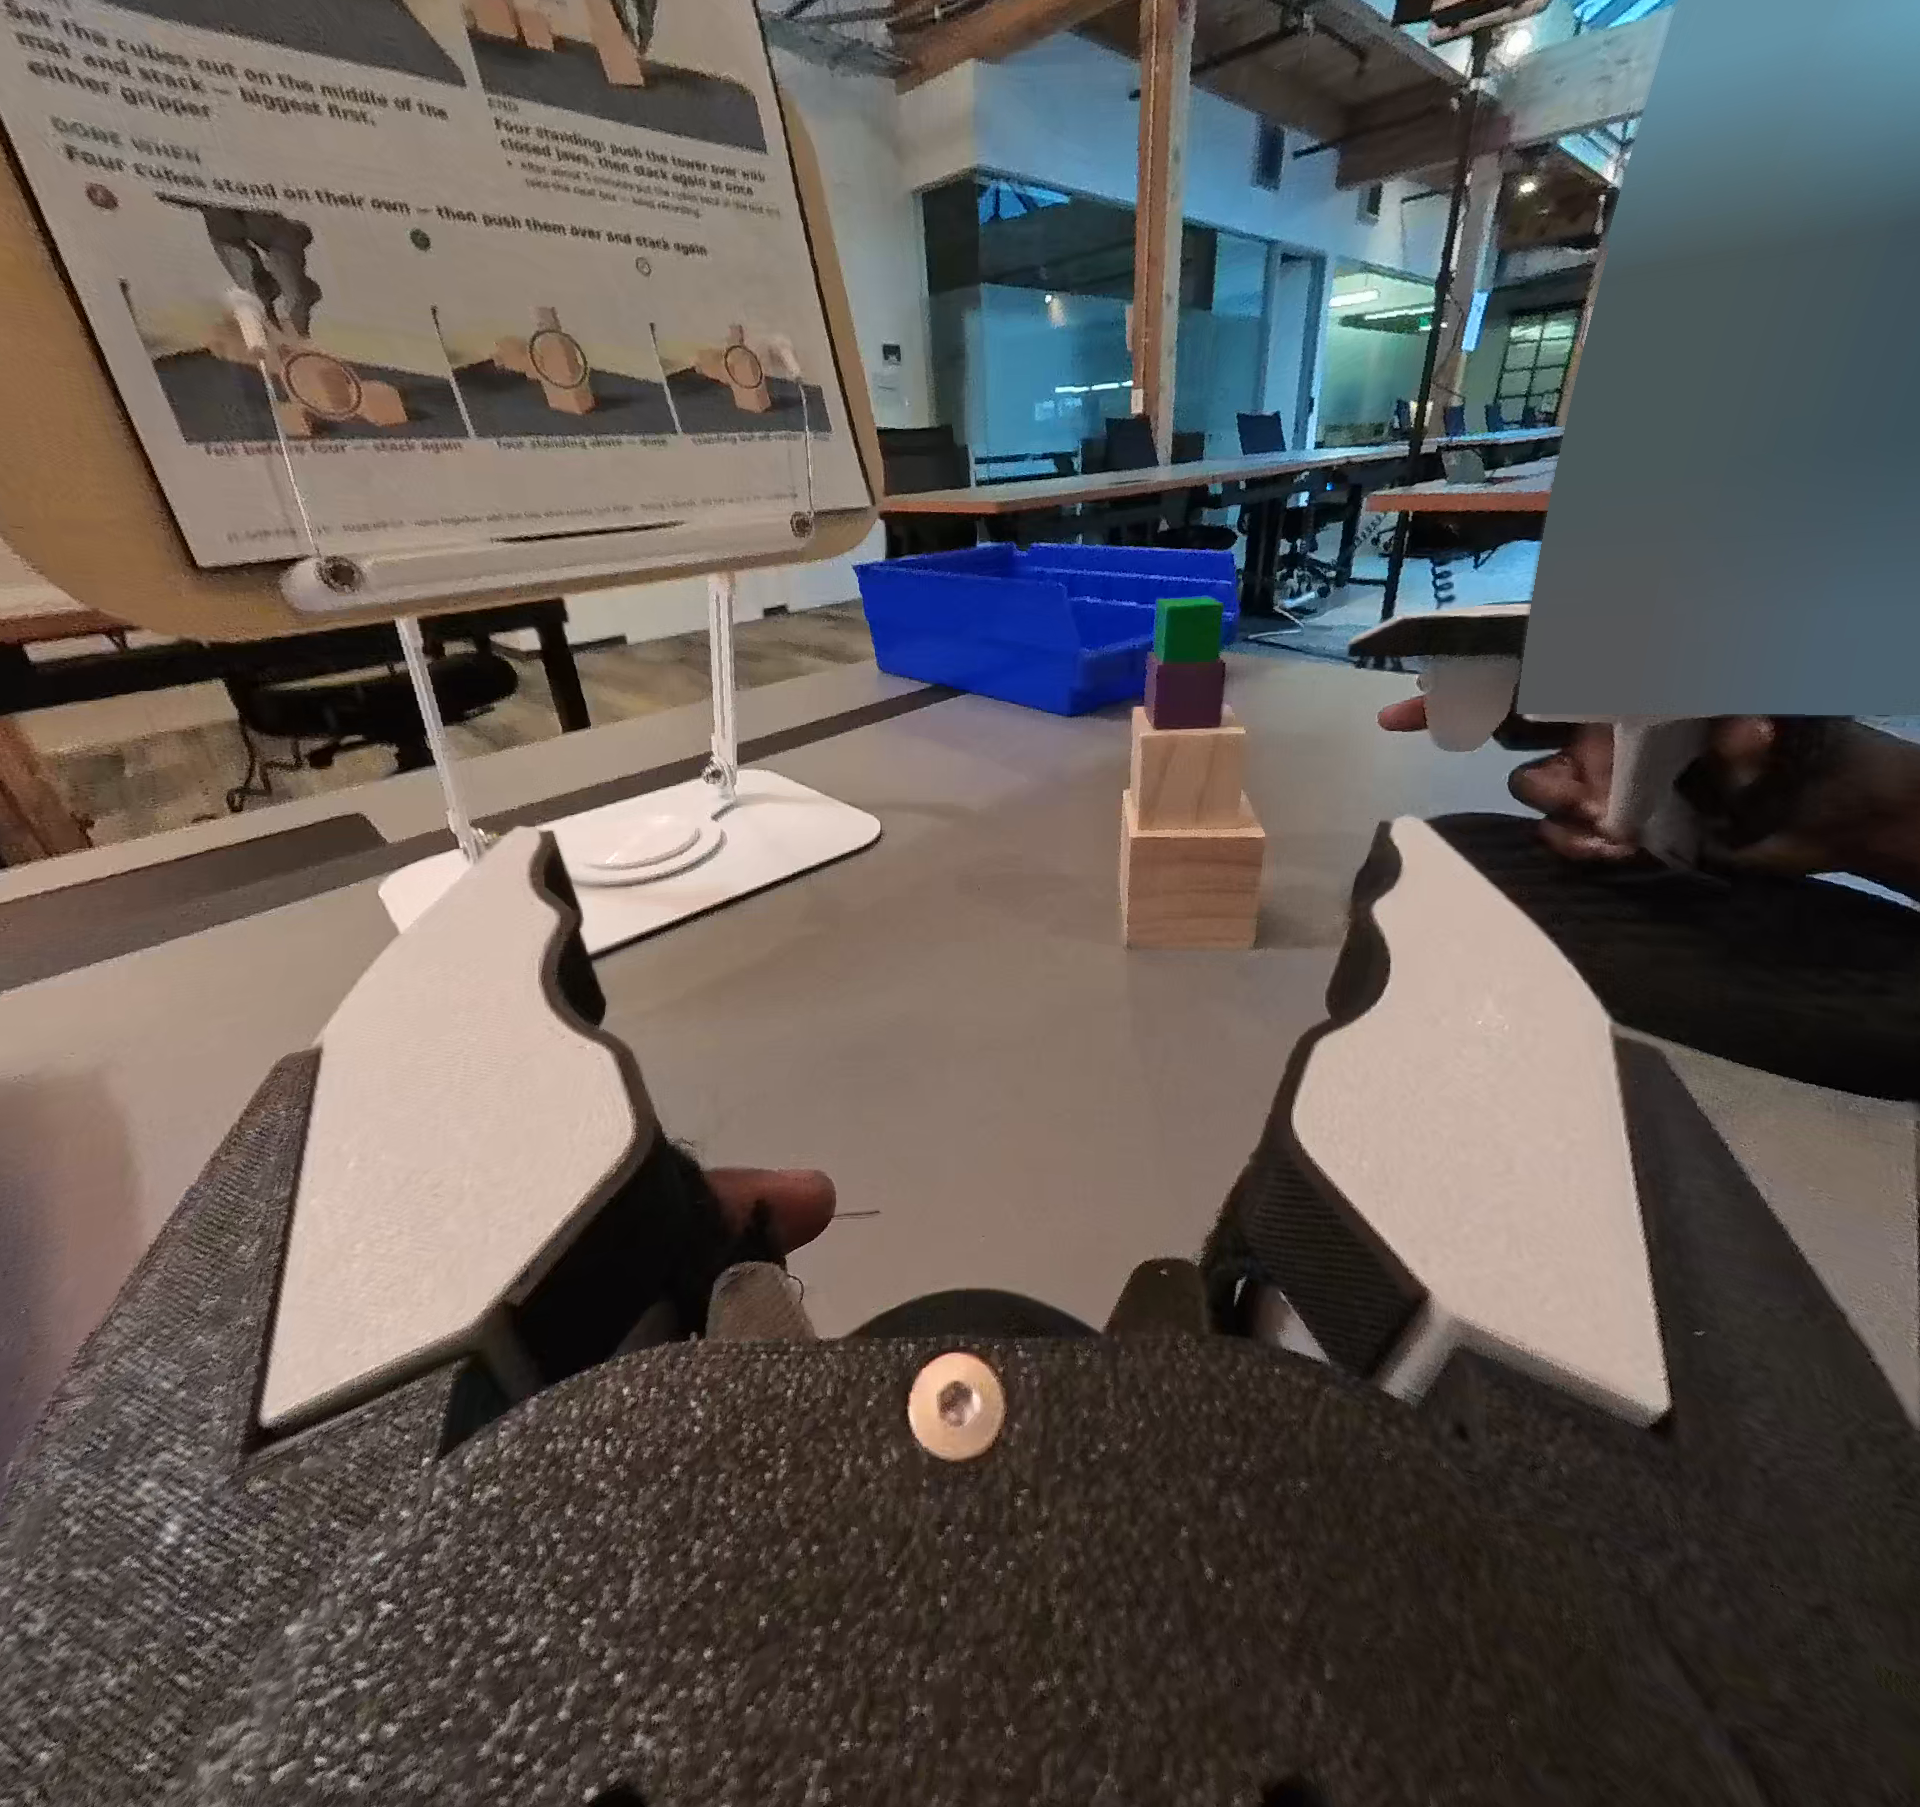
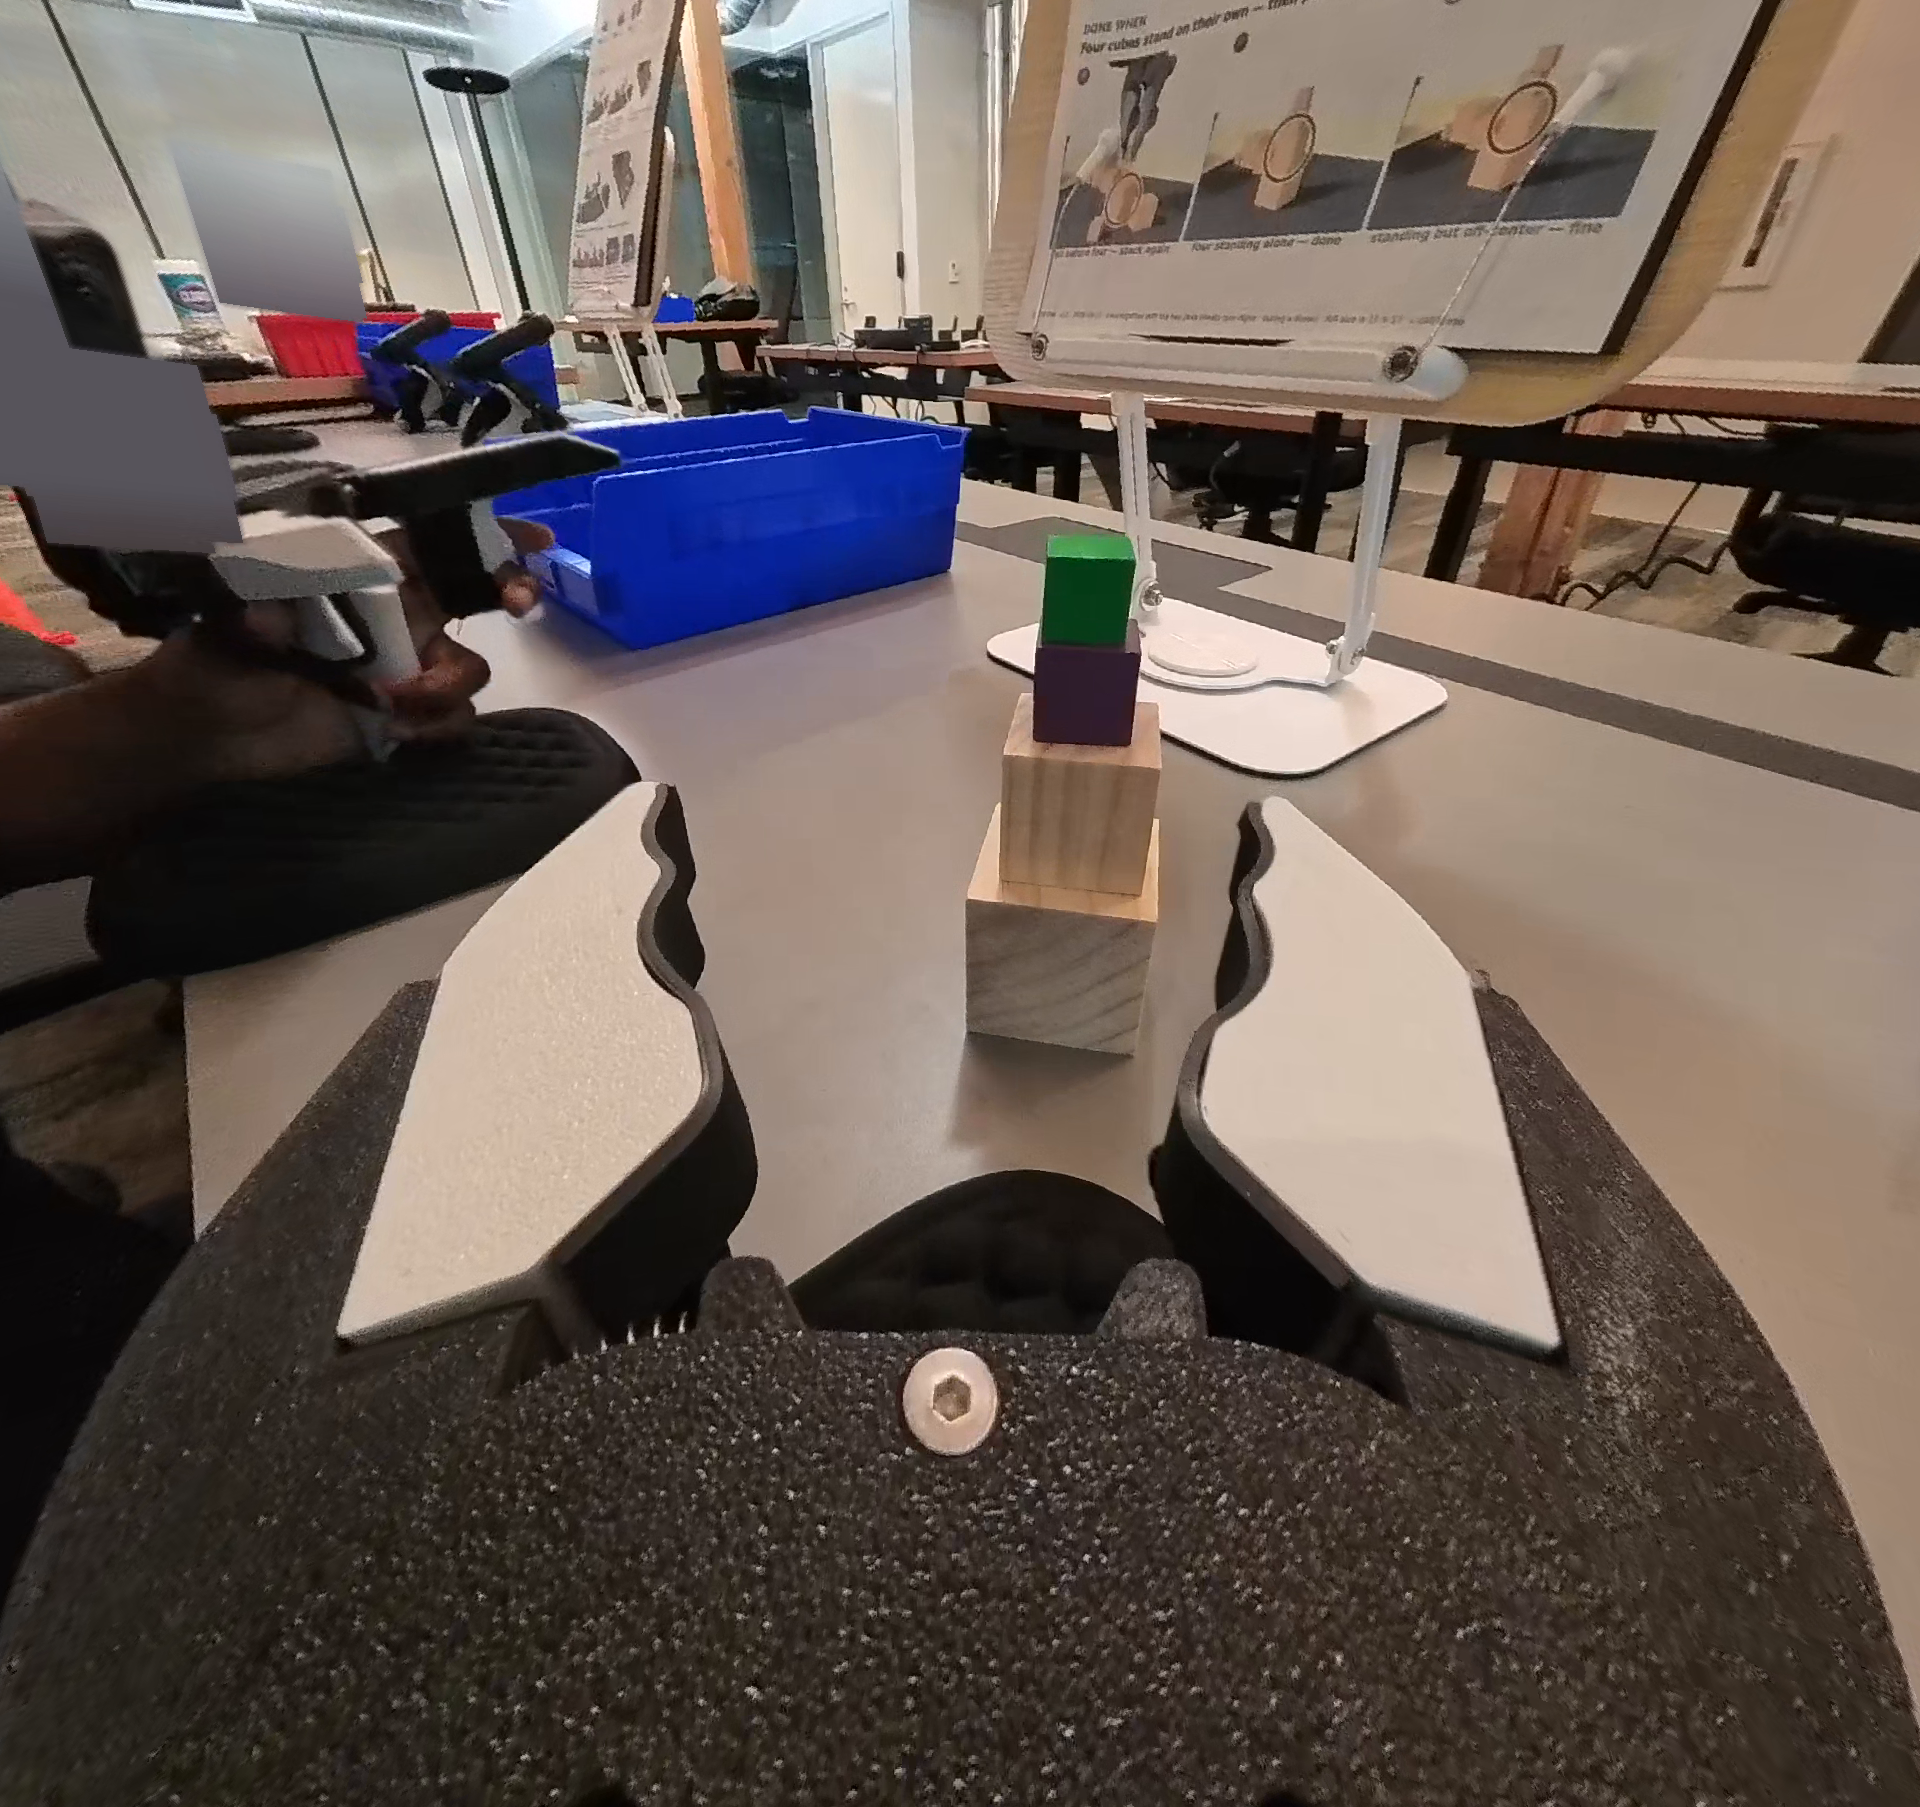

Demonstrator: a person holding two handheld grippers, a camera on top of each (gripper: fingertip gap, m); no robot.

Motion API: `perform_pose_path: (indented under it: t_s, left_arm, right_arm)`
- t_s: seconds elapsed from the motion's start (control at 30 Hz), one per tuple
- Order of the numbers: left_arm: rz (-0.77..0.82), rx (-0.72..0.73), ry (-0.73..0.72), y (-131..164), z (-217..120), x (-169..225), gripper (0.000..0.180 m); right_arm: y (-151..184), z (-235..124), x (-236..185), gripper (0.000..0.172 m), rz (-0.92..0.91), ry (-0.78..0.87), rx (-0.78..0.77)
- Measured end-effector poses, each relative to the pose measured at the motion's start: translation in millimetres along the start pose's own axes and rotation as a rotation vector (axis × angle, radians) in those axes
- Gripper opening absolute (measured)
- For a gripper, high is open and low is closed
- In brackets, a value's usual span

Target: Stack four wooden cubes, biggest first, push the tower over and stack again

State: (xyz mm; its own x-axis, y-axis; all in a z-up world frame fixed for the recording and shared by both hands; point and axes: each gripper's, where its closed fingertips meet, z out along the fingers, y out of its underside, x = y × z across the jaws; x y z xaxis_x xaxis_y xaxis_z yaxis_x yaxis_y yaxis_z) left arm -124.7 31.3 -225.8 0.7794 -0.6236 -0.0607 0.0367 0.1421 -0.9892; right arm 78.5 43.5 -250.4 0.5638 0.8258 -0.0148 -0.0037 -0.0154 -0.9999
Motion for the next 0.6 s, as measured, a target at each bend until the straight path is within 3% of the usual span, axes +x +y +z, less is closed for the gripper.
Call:
perform_pose_path:
  t_s: [0.27,0.43,0.53,0.6]
  left_arm:
    - [0.058,-0.027,0.011,6.1,1.4,7.4,0.140]
    - [0.005,-0.016,0.015,4.9,0.2,3.3,0.139]
    - [0.003,-0.003,0.014,3.2,-1.2,3.2,0.139]
    - [0.003,0.005,0.008,2.1,-2.0,2.7,0.139]
  right_arm:
    - [-0.9,-0.7,5.4,0.103,0.030,0.024,0.006]
    - [-10.3,-5.7,5.8,0.101,0.026,0.031,0.053]
    - [-15.3,-11.7,7.5,0.090,0.031,0.042,0.061]
    - [-13.0,-15.6,9.6,0.064,0.006,0.050,0.015]
